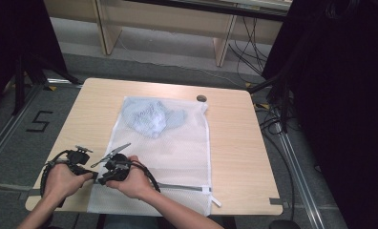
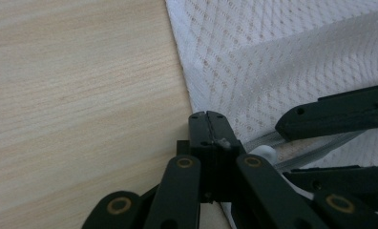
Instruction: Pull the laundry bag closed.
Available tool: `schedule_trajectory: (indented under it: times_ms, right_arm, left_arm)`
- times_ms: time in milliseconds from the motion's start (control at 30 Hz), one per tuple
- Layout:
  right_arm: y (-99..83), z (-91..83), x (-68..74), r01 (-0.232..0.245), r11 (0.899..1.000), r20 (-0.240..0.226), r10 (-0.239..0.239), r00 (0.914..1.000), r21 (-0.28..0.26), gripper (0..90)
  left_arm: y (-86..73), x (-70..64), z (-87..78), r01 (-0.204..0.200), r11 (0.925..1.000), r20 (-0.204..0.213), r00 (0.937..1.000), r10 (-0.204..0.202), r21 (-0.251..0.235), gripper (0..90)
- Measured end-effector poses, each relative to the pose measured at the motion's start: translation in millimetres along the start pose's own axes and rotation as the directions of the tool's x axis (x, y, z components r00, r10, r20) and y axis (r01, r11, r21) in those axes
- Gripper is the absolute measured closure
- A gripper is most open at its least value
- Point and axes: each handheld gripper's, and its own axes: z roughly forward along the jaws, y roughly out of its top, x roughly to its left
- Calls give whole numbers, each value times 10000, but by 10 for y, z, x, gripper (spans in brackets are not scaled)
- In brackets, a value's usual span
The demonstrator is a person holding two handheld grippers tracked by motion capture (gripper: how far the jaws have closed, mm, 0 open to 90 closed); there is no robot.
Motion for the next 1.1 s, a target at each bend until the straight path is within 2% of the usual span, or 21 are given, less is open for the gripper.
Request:
schedule_trajectory:
  times_ms: [33,133,200,233,333,367,533,667,800,867,933,1100]
  right_arm:
    - [9,3,8,-190,9998,-14,190,9998,1,727]
    - [45,18,-6,-133,9999,-122,132,9998,-71,729]
    - [65,25,1,-339,9994,-167,339,9993,-8,735]
    - [75,42,-11,-215,9997,-185,213,9996,-64,738]
    - [84,68,-13,-385,9993,-428,386,9983,33,755]
    - [86,74,-15,-381,9992,-274,384,9989,79,764]
    - [77,83,-36,-647,9977,-464,656,9968,203,818]
    - [68,83,-33,-889,9955,-426,903,9950,339,831]
    - [83,86,-35,-778,9965,-353,788,9963,289,809]
    - [90,96,-30,-981,9948,-589,997,9933,291,803]
    - [91,100,-25,-936,9948,-388,952,9947,406,803]
    - [87,108,-17,-993,9938,-453,1015,9938,498,864]
  left_arm:
    - [0,0,0,1,10000,3,10000,-1,-2,900]
    - [-1,-1,1,14,10000,-2,10000,-14,-13,900]
    - [-1,-1,0,7,10000,-4,10000,-7,-7,900]
    - [0,0,-1,-1,10000,-2,10000,1,6,900]
    - [-1,2,-1,5,10000,14,10000,-5,7,900]
    - [0,1,-2,11,10000,10,10000,-11,23,900]
    - [-1,2,-1,-4,10000,12,10000,4,-1,900]
    - [-1,2,0,-5,10000,17,10000,5,-1,900]
    - [-1,1,-1,5,10000,18,10000,-5,10,900]
    - [-1,2,-1,2,10000,21,10000,-2,3,900]
    - [0,0,-1,-14,10000,10,10000,14,12,900]
    - [-4,-10,-2,-110,9999,-55,9999,110,33,900]
